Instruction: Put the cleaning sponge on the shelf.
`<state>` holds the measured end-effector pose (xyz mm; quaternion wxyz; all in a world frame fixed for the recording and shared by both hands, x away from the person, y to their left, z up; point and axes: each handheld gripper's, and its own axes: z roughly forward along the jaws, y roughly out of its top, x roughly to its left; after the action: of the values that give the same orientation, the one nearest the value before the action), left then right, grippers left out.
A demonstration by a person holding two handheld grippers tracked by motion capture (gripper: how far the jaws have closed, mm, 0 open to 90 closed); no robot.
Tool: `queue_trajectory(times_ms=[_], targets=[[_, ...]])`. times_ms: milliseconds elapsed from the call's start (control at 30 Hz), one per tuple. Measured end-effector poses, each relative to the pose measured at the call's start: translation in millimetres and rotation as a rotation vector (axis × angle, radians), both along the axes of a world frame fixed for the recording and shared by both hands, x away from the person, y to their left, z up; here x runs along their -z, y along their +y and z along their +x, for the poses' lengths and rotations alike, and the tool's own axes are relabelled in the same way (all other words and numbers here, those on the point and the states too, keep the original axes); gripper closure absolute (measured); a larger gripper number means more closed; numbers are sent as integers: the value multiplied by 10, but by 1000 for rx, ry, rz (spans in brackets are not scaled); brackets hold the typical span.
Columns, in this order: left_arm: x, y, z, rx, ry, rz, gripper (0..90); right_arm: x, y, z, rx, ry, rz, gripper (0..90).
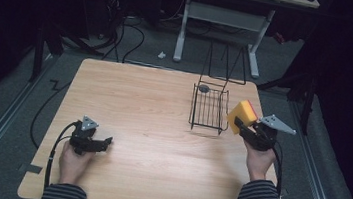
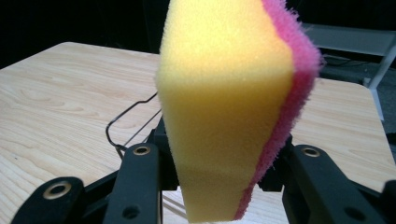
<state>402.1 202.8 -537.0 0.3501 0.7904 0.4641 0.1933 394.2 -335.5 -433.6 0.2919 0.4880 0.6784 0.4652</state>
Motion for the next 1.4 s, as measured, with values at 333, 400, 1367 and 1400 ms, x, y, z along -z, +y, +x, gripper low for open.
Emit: queue_trajectory(times_ms=[333, 400, 1367, 1400], targets=[[-1, 2, 0, 2, 1, 1, 194, -65, 164, 123, -40, -4, -17, 613], [-1, 3, 0, 2, 2, 1, 194, -71, 206, 162, -45, -10, -21, 614], [1, 2, 1, -2, 0, -5, 195, 189, 608, 756, -102, 89, -67, 613], [1, 3, 1, -2, 0, -5, 195, 204, 620, 772, -105, 86, -76, 613]])
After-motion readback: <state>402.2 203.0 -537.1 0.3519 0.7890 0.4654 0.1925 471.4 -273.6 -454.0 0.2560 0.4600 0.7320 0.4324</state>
